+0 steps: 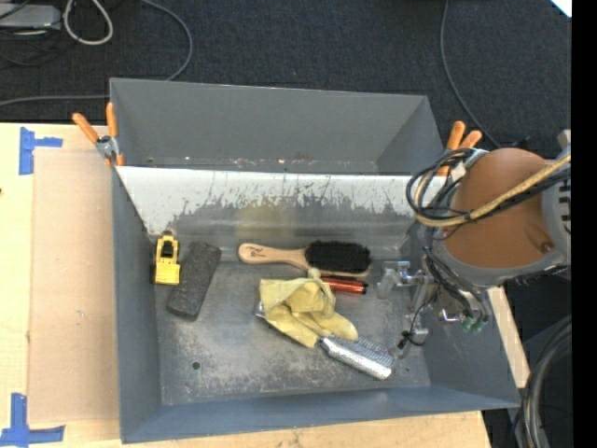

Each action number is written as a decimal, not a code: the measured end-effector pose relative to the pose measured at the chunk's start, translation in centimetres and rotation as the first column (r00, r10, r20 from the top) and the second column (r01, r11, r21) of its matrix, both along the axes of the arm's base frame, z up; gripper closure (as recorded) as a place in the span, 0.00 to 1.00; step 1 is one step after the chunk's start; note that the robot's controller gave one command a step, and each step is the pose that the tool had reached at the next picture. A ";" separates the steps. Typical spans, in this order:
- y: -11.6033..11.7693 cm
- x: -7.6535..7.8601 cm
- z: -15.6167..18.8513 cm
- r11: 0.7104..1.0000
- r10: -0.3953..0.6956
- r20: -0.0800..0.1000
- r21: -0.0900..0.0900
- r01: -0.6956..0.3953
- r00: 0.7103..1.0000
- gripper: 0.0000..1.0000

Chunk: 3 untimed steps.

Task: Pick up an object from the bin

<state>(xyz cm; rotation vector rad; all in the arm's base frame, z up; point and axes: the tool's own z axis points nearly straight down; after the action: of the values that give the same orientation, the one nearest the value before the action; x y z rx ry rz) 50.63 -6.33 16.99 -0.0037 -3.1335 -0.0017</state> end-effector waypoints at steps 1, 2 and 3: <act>0.0 0.2 0.2 1.000 0.004 0.006 -0.001 -0.004 1.000 0.00; 5.6 -0.8 -10.2 0.999 -0.043 -0.002 0.001 0.043 0.999 0.00; 6.2 -0.1 -3.8 0.999 0.049 0.016 -0.004 -0.049 0.999 0.00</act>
Offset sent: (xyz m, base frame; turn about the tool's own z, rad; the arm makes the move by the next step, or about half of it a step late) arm -0.0062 0.0546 -0.0999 0.0458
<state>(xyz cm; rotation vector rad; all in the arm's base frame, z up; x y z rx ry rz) 50.52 -0.12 13.24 0.0738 -3.1492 0.0037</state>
